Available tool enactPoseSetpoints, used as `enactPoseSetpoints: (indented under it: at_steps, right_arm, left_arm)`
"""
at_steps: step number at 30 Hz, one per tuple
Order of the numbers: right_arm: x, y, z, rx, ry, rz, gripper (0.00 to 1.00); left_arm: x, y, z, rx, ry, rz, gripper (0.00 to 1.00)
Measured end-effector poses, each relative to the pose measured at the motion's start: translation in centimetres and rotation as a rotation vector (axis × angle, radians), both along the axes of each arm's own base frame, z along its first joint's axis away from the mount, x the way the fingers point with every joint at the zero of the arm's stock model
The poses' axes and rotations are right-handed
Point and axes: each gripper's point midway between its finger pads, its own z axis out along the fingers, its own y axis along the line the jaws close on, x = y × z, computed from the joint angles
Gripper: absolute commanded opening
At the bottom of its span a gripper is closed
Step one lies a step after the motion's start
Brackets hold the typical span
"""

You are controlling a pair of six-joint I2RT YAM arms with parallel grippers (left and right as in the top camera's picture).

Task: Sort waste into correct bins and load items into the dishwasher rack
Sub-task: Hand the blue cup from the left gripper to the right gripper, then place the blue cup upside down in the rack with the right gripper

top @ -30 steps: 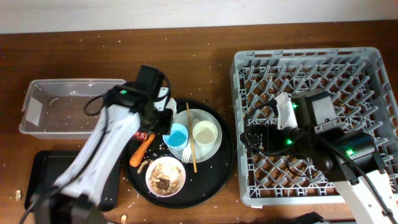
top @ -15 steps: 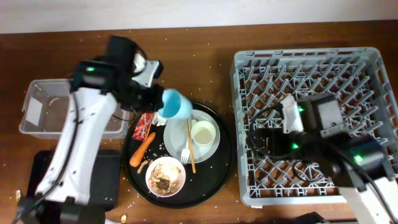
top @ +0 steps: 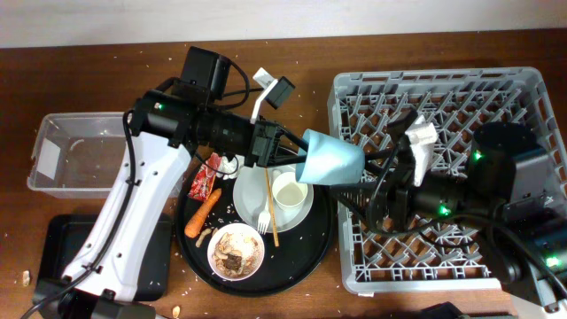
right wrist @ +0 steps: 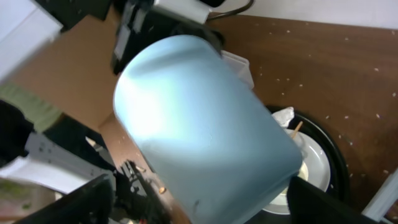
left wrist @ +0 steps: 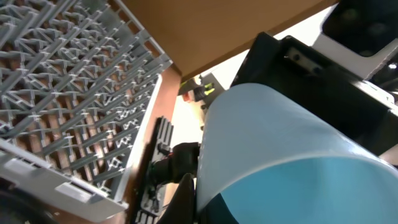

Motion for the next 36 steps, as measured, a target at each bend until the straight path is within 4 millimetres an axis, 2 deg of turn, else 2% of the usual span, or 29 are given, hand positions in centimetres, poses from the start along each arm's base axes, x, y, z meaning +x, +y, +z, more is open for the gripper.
enactPoseSetpoints:
  at_steps: [1, 5, 9, 11, 15, 16, 17, 18, 20, 21, 22, 23, 24, 25, 26, 28, 30, 32, 34, 36]
  right_arm:
    - [0.1, -0.1, -0.1, -0.003, -0.001, -0.003, 0.85]
    - [0.0, -0.1, 0.1, -0.006, -0.022, 0.009, 0.93]
    - [0.5, -0.7, -0.5, -0.02, -0.001, -0.019, 0.96]
    - [0.4, -1.8, 0.3, -0.003, -0.026, -0.053, 0.93]
    - [-1.1, -0.6, 1.7, 0.076, -0.058, 0.093, 0.84]
    - [-1.3, -0.3, 1.8, 0.093, -0.049, 0.121, 0.75]
    - [-1.3, -0.1, 1.7, 0.1, -0.043, 0.137, 0.73]
    - [-1.2, -0.1, 1.6, 0.102, -0.036, 0.14, 0.62]
    - [-1.1, 0.2, 1.5, 0.116, -0.02, 0.163, 0.57]
    - [-1.4, 0.2, 1.8, 0.124, -0.029, 0.178, 0.55]
    - [-1.6, 0.2, 1.9, 0.124, -0.037, 0.18, 0.55]
    - [-1.7, 0.2, 2.0, 0.123, -0.043, 0.178, 0.56]
    - [-1.9, 0.0, 2.1, 0.112, -0.059, 0.161, 0.55]
    - [-1.5, -0.5, 2.0, 0.086, -0.071, 0.11, 0.55]
    - [-2.0, -0.9, 2.4, 0.077, -0.096, 0.083, 0.55]
    - [-2.4, -2.3, 1.8, 0.033, -0.064, -0.033, 0.54]
    - [-2.7, -5.6, 0.5, -0.04, 0.029, -0.26, 0.51]
    - [-3.5, -10.6, -2.0, -0.142, 0.216, -0.576, 0.5]
    - [-5.5, -15.8, -4.8, -0.24, 0.408, -0.9, 0.51]
    - [-6.4, -19.6, -5.9, -0.315, 0.478, -1.127, 0.51]
  left_arm:
    - [-0.1, 0.0, 0.1, -0.007, 0.002, -0.004, 0.0]
    - [-0.2, 0.0, 0.6, -0.033, 0.012, -0.014, 0.0]
    - [-1.3, -0.7, 1.1, -0.072, 0.029, -0.065, 0.0]
    - [-1.3, -0.8, 1.2, -0.076, 0.031, -0.067, 0.0]
    - [-1.7, -0.9, 1.7, -0.102, 0.044, -0.088, 0.0]
    - [-1.8, -0.9, 1.8, -0.108, 0.046, -0.091, 0.0]
    - [-1.8, -0.9, 1.8, -0.111, 0.047, -0.092, 0.0]
    - [-1.9, -0.9, 1.9, -0.116, 0.05, -0.095, 0.0]
    - [-1.9, -0.9, 1.9, -0.116, 0.051, -0.095, 0.01]
    - [-1.9, -0.7, 2.2, -0.133, 0.058, -0.101, 0.08]
    - [-2.0, -0.7, 2.4, -0.141, 0.059, -0.105, 0.41]
    - [-2.0, -0.8, 2.4, -0.145, 0.061, -0.108, 0.78]
    - [-2.0, -0.8, 2.3, -0.139, 0.048, -0.107, 0.99]
    - [-1.9, -0.9, 2.0, -0.122, 0.043, -0.099, 0.99]
    - [-1.7, -0.9, 1.5, -0.097, 0.035, -0.086, 0.99]
    - [-1.1, -0.9, 0.4, -0.037, 0.014, -0.054, 0.99]
    - [-0.2, -0.8, -1.0, 0.044, -0.018, -0.01, 0.99]
    - [0.4, -0.6, -2.0, 0.103, -0.043, 0.023, 0.99]
    - [0.6, -0.5, -2.4, 0.129, -0.044, 0.035, 0.99]
    - [0.7, -0.4, -2.7, 0.142, -0.05, 0.042, 0.99]
